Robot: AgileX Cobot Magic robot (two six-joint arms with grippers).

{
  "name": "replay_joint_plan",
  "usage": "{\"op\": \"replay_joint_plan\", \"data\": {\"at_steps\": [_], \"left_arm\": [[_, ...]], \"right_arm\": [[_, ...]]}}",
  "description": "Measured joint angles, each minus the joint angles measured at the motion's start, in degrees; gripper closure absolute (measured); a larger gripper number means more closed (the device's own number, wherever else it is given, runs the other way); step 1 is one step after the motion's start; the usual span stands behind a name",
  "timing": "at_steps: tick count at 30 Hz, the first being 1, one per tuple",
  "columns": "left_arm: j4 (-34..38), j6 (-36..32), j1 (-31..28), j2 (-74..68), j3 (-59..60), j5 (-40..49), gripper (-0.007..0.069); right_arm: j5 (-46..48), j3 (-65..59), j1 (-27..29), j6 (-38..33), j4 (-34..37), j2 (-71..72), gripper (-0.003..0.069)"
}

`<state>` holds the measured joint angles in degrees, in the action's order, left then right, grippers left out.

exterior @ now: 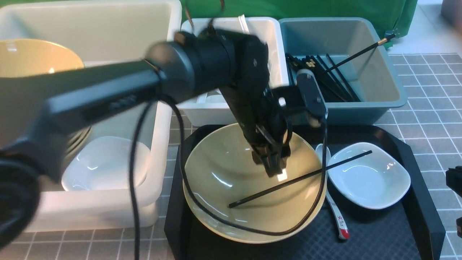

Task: On grey table put chopsticks spoon bowls plates into blue grey white boxes.
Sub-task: 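Grasp the chopsticks lying on the black tray, then reach for a black item in the blue bin with the left gripper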

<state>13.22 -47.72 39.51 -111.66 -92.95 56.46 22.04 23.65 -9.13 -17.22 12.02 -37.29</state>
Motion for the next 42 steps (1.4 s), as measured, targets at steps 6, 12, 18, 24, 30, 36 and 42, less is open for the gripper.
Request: {"op": "replay_joint_plan", "data": {"at_steps": [6,12,18,24,30,36,42], "left_arm": [[6.1,-1.7,0.1,0.4,1.0,6.9,0.0331],[6.2,-6.0,0.1,-4.0,2.7,4.5,0.0394],[5.6,-5.9,0.1,-5.2,2.6,-0.7,0.0597],[5.6,-2.3,0.1,-4.8,-3.0,3.0,0.0615],[6.8,-0.8,0.1,-3.9,-15.1,3.9,0.0617],[10.3,-1.3,0.1,-4.9,-20.1,-19.1,0.0617],[18.1,-1.3,0.0,-13.4,-20.4,-49.0,0.0599]], "right_arm": [[-0.4,0.0,0.0,0.0,0.0,0.0,0.0538],[-0.4,0.0,0.0,0.0,0.0,0.0,0.0533],[-0.4,0.0,0.0,0.9,0.0,0.0,0.0528],[-0.5,0.0,0.0,0.9,0.0,0.0,0.0526],[-0.6,0.0,0.0,1.0,0.0,0.0,0.0519],[-0.6,0.0,0.0,1.1,0.0,0.0,0.0512],[-0.6,0.0,0.0,1.1,0.0,0.0,0.0508]]}}
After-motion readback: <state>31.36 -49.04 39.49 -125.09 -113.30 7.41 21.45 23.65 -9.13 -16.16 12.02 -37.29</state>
